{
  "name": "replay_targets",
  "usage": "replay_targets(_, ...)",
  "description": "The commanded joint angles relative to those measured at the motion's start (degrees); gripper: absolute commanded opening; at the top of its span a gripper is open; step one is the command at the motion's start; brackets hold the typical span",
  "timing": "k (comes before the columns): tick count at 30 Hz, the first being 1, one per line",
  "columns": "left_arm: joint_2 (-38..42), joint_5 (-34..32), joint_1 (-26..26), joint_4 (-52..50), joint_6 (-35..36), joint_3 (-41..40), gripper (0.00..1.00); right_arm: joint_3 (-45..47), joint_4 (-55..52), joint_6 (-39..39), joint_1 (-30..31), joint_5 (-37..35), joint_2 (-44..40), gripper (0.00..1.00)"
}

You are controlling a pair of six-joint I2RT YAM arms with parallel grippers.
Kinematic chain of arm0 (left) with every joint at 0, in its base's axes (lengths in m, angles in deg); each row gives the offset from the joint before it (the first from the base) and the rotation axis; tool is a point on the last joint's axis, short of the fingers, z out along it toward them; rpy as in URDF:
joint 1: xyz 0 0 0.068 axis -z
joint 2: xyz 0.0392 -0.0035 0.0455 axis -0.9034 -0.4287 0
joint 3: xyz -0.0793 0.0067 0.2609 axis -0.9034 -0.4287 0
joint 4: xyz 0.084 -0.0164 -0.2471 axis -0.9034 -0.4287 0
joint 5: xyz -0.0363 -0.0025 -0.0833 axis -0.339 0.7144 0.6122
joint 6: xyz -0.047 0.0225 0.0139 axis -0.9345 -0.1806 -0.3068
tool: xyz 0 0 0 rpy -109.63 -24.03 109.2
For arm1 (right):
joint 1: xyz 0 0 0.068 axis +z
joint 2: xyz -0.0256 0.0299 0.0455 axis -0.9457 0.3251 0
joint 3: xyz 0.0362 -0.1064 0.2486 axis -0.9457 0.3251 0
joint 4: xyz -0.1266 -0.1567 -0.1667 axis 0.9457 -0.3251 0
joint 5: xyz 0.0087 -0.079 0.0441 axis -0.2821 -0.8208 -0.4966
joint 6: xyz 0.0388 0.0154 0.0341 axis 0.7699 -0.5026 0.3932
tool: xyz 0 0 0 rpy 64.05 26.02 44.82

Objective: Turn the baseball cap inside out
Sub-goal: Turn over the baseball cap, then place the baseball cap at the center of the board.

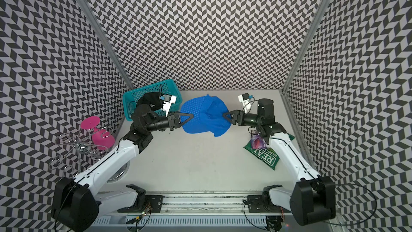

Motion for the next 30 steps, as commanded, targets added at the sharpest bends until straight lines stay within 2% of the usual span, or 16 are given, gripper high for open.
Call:
replay_targets(1, -0.2, 3.1, -0.1, 2.8, 0.4, 1.7, 0.00, -2.6, 2.0, -0.9, 1.1, 1.4, 0.7, 0.62)
replay_targets(6, -0.9, 3.5, 0.0, -1.2, 2.8, 1.7, 0.00, -4.1, 2.3, -1.4, 3.2, 0.2, 1.5, 0.52)
replay_targets(9, -1.0, 2.7, 0.0, -3.8, 4.3, 1.6, 0.00, -4.5, 1.6, -3.3, 3.8, -4.0, 1.3, 0.33)
replay_targets(11, -0.6, -1.3, -0.3, -5.3, 4.4, 1.1, 0.00, -4.3, 1.2, -4.9, 3.8, -9.4, 0.4, 0.21)
replay_targets(12, -0.4, -3.1, -0.4, -5.6, 3.7, 0.7, 0.00, -4.2, 1.3, -5.7, 3.8, -11.7, 0.1, 0.15)
replay_targets(15, -1.0, -6.7, -1.1, -2.7, -2.1, -2.1, 0.00, -4.2, 2.8, -7.4, 3.8, -15.8, -0.4, 0.05)
replay_targets(20, -2.4, -10.4, -1.5, 8.2, -14.1, -9.2, 0.00, -4.1, 8.6, -8.2, 3.8, -16.1, 0.0, 0.00)
replay_targets(24, -3.2, -14.7, -2.0, 12.7, -19.7, -13.3, 0.00, -4.7, 12.1, -9.2, 3.8, -15.3, 2.0, 0.00)
replay_targets(27, -6.0, -16.0, -1.9, 18.6, -24.3, -15.4, 0.01, -5.9, 15.8, -10.1, 3.8, -11.5, 5.4, 0.00)
replay_targets(30, -10.6, -16.4, -1.3, 20.4, -25.1, -14.9, 0.02, -8.6, 16.7, -13.5, 4.5, -9.5, 10.7, 0.00)
